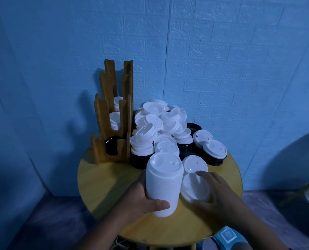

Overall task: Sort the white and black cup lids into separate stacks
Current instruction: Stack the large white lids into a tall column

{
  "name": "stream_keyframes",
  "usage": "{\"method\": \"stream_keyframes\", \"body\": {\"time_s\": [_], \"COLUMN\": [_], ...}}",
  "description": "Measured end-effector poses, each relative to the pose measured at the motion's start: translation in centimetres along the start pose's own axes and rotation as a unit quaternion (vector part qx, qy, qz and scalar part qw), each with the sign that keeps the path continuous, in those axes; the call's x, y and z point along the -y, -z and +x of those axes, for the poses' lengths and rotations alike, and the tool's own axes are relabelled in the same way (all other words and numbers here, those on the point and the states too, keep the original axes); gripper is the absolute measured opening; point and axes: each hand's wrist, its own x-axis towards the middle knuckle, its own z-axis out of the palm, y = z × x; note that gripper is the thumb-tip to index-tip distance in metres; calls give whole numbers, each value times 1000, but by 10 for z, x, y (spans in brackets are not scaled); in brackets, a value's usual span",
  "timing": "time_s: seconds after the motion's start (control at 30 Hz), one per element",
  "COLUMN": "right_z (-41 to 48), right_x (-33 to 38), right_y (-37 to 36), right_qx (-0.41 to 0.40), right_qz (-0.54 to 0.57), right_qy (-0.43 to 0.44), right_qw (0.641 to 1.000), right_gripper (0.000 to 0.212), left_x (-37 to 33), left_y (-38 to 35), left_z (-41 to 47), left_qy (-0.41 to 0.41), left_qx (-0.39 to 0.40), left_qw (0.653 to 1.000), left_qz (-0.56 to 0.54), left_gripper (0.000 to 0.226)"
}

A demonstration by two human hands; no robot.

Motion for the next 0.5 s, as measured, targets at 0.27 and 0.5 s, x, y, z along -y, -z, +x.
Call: {"method": "stream_keyframes", "body": {"time_s": [0.27,0.5], "right_z": [4,31], "right_x": [28,86], "right_y": [38,43], "right_qx": [-139,-4], "right_qz": [213,66], "right_qy": [26,109], "right_qw": [967,992], "right_gripper": [85,89], "left_x": [4,1], "left_y": [0,-3], "left_z": [2,2], "left_qy": [2,-18], "left_qx": [-12,-31], "left_qw": [1000,999], "left_qz": [12,0], "left_gripper": [89,104]}}
